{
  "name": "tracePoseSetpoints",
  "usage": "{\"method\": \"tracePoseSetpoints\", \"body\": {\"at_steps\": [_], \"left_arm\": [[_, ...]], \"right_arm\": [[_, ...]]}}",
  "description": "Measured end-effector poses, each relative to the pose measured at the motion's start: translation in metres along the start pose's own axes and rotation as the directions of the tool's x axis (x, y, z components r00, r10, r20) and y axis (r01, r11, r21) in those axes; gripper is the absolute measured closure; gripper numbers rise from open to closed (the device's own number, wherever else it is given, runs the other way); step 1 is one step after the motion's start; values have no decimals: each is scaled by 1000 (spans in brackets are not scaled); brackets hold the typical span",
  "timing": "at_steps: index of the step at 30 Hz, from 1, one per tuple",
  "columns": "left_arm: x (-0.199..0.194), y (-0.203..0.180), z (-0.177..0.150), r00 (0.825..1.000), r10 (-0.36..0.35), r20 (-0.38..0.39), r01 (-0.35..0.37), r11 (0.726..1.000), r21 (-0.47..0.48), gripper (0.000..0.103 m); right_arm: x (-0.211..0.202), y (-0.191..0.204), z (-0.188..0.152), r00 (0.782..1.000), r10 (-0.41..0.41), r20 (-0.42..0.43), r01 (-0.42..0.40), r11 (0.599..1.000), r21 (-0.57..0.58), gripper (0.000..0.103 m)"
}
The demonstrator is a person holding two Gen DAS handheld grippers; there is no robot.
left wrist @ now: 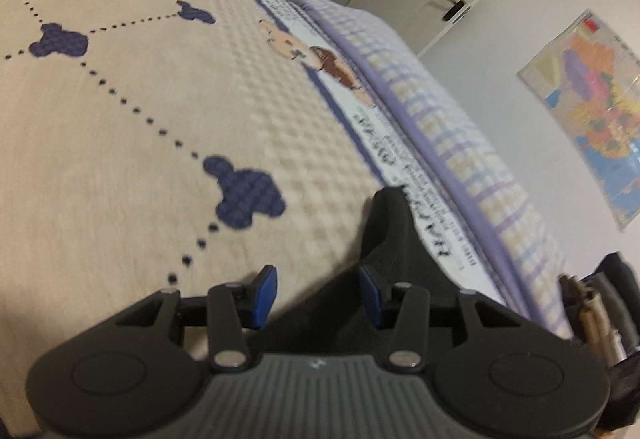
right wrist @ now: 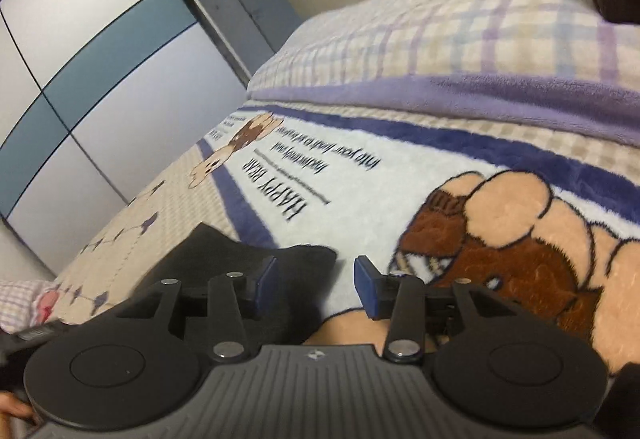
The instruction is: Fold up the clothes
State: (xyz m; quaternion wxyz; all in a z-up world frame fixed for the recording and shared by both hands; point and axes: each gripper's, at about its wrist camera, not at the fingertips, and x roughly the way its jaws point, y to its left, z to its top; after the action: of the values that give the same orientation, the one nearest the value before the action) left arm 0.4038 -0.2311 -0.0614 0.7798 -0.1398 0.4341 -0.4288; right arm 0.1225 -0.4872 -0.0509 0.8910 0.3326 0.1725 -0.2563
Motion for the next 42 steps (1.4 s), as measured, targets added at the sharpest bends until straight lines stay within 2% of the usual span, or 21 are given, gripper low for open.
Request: {"method": "tracePoseSetpoints", "body": {"at_steps": [2, 4, 7, 11, 13, 18, 20, 22, 23, 25, 31, 36, 38, 39, 41, 42], "left_arm": [[1, -2, -3, 1000, 18, 13, -18, 1000, -11, 57], [0, -1, -4, 999, 27, 23, -26, 999, -36, 57], [-3, 0, -4, 999, 43, 31, -41, 997, -67, 57], [-8, -3, -8, 997, 66, 46, -63, 996, -63, 56], [-10, -2, -8, 996, 79, 48, -76, 995, -64, 56], [-17, -3, -5, 992, 117, 55, -113, 992, -64, 56], [-21, -5, -4, 990, 130, 56, -127, 990, -56, 56], [-23, -8, -3, 989, 138, 53, -136, 990, -41, 56], [-24, -11, -3, 988, 145, 50, -144, 989, -29, 56], [-25, -15, -3, 986, 159, 44, -159, 987, -5, 55], [-25, -31, -3, 982, 186, 28, -187, 980, 64, 54], [-25, -43, -1, 981, 193, 25, -195, 974, 114, 53], [-25, -44, 1, 981, 191, 23, -193, 975, 111, 53], [-24, -45, 1, 981, 194, 22, -196, 974, 110, 53], [-23, -46, 1, 979, 204, 19, -204, 972, 114, 53], [-23, -46, 1, 978, 208, 17, -208, 971, 116, 53]], "right_arm": [[0, 18, 12, 998, 21, -55, -26, 995, -99, 58], [12, 36, 27, 986, 45, -161, -85, 964, -251, 57], [33, 33, 48, 963, 98, -251, -182, 925, -334, 57], [61, 27, 74, 917, 152, -368, -308, 856, -415, 58], [71, 12, 80, 899, 184, -399, -347, 853, -390, 58], [94, -6, 84, 809, 284, -514, -465, 845, -264, 68], [97, -10, 87, 784, 332, -524, -499, 840, -213, 73], [97, -14, 93, 747, 403, -529, -550, 821, -152, 74], [98, -15, 95, 738, 418, -529, -562, 816, -139, 76], [99, -17, 96, 754, 395, -525, -543, 824, -160, 76], [111, -25, 90, 724, 407, -556, -559, 819, -129, 75], [103, -27, 92, 652, 508, -563, -652, 755, -73, 75], [102, -26, 97, 616, 545, -569, -682, 730, -38, 75], [104, -25, 98, 610, 545, -575, -684, 729, -34, 75], [111, -20, 95, 646, 483, -591, -643, 762, -82, 75], [115, -19, 93, 657, 456, -600, -626, 774, -97, 75]]}}
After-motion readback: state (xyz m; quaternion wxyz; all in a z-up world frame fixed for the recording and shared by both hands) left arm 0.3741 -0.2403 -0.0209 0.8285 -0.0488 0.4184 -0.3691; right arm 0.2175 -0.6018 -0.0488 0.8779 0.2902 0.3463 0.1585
